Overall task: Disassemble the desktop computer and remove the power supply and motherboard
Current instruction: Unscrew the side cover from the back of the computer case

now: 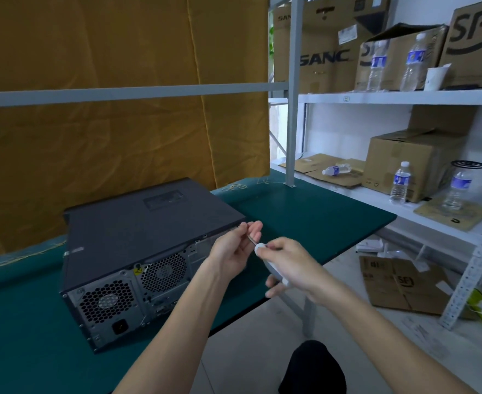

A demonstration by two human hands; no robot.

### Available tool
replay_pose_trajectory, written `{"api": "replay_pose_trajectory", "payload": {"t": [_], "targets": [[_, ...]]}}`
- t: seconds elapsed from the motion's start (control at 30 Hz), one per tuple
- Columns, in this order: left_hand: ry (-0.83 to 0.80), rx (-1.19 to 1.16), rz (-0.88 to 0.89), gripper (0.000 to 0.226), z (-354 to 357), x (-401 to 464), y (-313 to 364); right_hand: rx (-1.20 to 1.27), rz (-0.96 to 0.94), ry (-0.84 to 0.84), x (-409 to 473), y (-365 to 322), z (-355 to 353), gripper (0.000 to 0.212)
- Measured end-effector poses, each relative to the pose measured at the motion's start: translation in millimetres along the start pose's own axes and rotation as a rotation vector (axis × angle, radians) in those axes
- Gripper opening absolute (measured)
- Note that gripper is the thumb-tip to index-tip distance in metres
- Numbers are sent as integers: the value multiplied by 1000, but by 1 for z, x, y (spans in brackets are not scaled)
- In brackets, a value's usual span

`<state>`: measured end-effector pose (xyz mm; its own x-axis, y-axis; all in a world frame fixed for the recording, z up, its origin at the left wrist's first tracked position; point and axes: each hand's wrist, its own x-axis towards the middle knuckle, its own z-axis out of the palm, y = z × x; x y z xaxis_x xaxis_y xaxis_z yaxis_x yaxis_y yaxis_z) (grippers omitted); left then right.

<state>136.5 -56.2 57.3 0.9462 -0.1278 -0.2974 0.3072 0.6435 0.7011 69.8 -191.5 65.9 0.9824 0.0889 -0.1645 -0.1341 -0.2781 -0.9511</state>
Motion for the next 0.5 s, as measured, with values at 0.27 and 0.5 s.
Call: {"api": "replay_pose_trajectory", "payload": {"t": [0.27, 0.5], "targets": [[3, 78, 110, 28, -8, 2, -13, 289, 64, -108, -4, 21, 1, 17], [-23, 72, 109, 18, -11, 7, -10, 72, -55, -13, 3, 9, -3, 18]]}}
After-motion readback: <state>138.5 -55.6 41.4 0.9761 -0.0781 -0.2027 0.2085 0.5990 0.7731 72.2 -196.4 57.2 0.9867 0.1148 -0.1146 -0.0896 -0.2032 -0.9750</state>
